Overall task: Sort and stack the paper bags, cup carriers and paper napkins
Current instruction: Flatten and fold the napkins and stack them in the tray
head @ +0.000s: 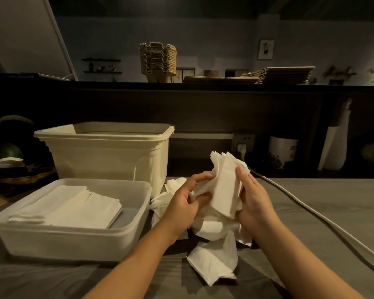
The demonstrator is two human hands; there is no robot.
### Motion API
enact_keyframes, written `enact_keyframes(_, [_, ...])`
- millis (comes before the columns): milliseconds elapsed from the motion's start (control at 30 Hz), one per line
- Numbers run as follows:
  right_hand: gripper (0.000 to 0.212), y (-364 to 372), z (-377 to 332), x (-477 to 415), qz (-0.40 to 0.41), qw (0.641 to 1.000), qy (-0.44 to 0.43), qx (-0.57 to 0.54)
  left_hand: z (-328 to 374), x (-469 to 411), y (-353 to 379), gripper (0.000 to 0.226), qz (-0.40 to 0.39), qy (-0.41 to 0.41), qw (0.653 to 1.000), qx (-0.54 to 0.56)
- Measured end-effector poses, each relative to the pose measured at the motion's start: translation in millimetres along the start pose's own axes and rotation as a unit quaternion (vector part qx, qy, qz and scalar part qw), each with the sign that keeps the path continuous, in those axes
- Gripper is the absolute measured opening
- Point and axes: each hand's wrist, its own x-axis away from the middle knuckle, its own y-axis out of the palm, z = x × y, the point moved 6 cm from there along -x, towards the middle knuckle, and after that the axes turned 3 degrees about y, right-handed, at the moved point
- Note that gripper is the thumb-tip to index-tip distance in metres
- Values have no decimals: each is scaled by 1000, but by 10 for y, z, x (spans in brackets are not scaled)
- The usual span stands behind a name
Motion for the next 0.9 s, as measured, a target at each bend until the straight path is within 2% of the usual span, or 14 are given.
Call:
enact_keyframes(100, [19, -24, 47, -21, 11, 1000, 9, 10, 11, 4, 31, 35, -21, 7, 999, -31])
enact_keyframes(267, [33, -39, 162, -52, 48, 991, 27, 125, -39, -1, 31, 40, -20, -14, 996, -88])
enact_keyframes(400, [46, -73, 260, -80, 60, 985, 112, 112, -59, -22, 17, 52, -11, -15, 994, -104])
enact_keyframes(500, [53, -52, 307, -68, 41, 985, 148, 80, -73, -30, -14, 43, 5, -4, 995, -100])
enact_keyframes(600, [57, -26, 270, -71, 9, 993, 97, 70, -51, -36, -40, 37, 26, 4, 993, -116])
enact_keyframes(700, [29, -28, 137, -31, 25, 997, 6, 73, -44, -46, -68, 34, 45, 0, 994, -104])
enact_keyframes(767, [21, -75, 113, -24, 46, 998, -7, 44, -67, -51, -82, 30, 51, -10, 994, -93])
enact_keyframes(900, [29, -96, 86, -34, 62, 998, -15, -15, -133, -48, -114, 29, 69, -40, 994, -68])
